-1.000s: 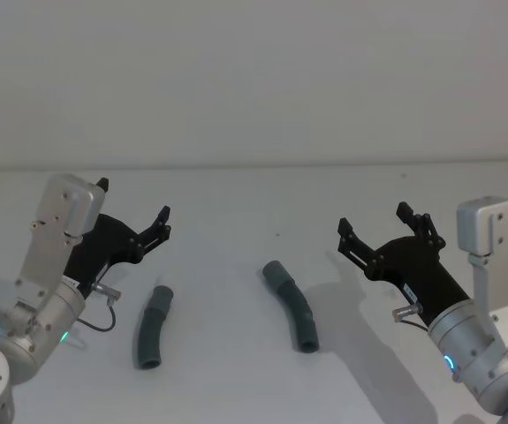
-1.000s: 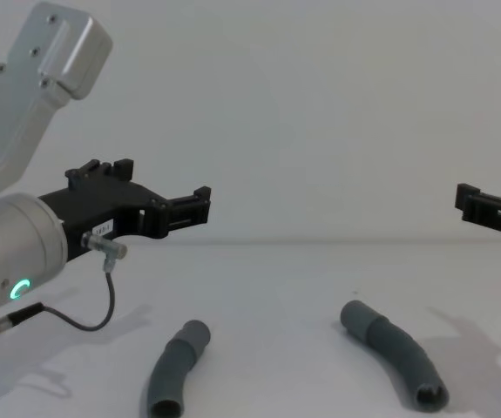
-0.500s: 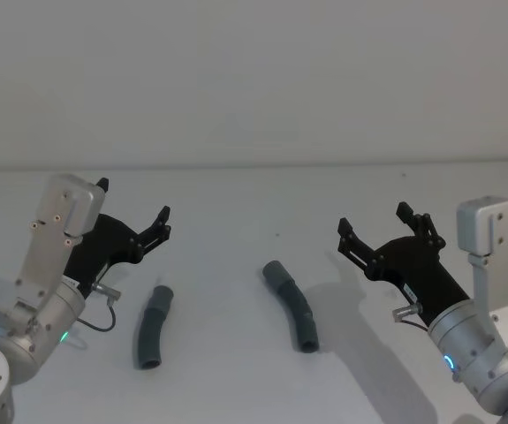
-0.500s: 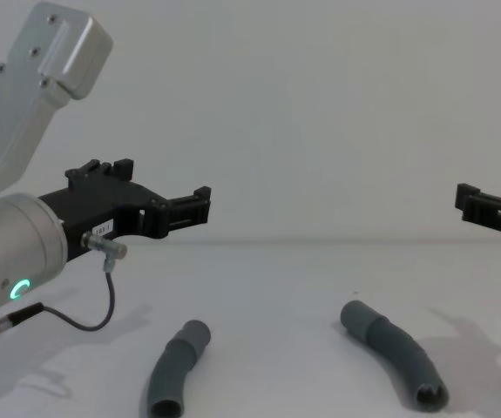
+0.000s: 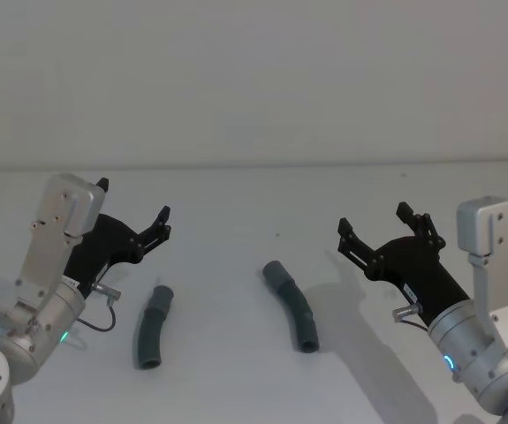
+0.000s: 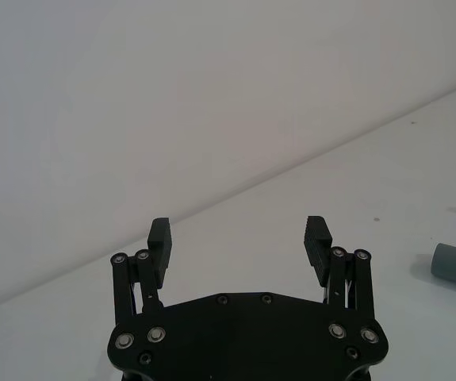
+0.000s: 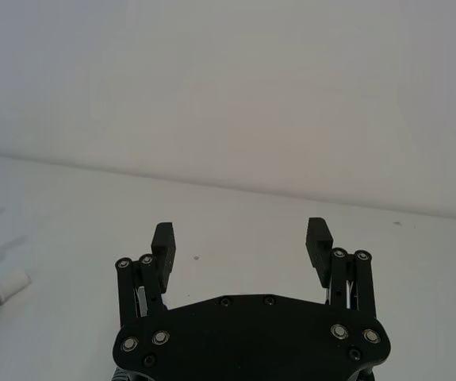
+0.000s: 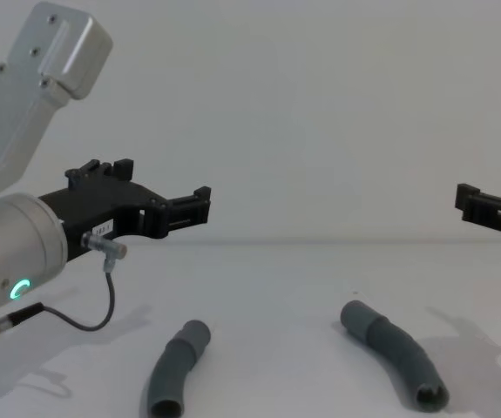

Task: Use both hands to pick up one end of the pipe from the table, align the ends, and insert them.

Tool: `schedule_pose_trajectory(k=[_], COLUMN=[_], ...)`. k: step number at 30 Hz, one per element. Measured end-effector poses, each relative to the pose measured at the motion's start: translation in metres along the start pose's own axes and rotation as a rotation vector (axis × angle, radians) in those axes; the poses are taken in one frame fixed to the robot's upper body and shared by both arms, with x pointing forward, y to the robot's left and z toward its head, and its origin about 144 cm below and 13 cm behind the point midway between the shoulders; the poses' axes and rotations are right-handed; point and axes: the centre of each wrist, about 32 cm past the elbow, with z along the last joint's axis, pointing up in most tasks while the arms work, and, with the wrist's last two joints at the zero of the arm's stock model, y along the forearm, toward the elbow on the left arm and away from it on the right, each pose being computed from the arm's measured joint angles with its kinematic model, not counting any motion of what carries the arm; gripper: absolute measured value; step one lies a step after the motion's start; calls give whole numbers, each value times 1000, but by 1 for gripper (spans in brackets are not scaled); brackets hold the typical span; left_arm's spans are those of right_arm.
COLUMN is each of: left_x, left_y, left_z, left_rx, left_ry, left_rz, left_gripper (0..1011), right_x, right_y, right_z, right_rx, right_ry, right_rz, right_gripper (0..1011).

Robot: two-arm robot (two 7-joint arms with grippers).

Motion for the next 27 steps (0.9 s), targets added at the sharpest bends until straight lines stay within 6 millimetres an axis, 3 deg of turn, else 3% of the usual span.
schedule_pose_trajectory(k=[10, 27], left_x=[3, 13], left_y=[-3, -15], left_z=[3, 28], left_rx=[-3, 77], left_ry=[2, 108], left_rz=[-6, -37], left_gripper=[1001, 1001], right_x=[0, 0], right_y=[0, 0], right_z=[0, 0], right_rx=[0, 0], right_ry=[0, 0], right_rz=[0, 0], right_gripper=[1002, 1002])
